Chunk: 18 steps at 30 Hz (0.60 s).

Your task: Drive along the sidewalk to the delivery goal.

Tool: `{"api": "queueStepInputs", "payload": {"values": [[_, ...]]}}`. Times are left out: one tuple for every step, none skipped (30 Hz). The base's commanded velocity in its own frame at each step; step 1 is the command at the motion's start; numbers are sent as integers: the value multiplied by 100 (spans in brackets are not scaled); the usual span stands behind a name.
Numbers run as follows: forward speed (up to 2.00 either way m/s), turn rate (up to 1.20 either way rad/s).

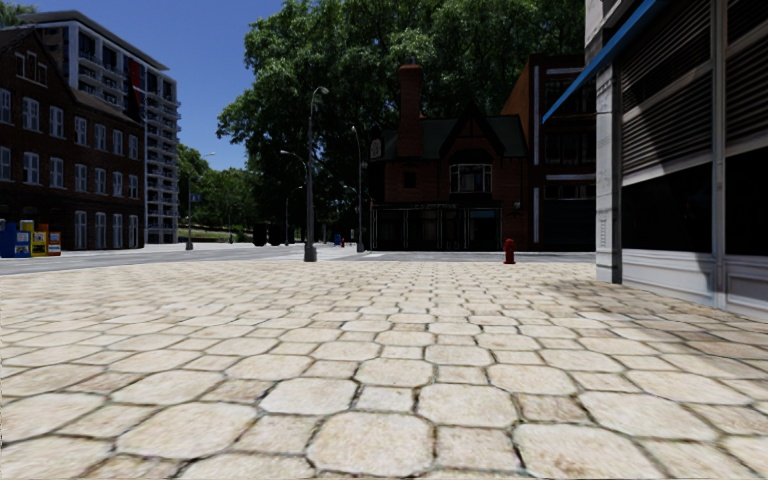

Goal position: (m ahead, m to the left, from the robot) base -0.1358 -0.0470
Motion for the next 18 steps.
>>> {"api": "queueStepInputs", "payload": {"values": [[0, 0], [0, 0], [0, 0], [0, 0], [0, 0], [0, 0], [0, 0], [0, 0], [0, 0], [0, 0], [0, 0], [0, 0], [0, 0], [0, 0], [0, 0], [0, 0], [0, 0], [0, 0]]}}
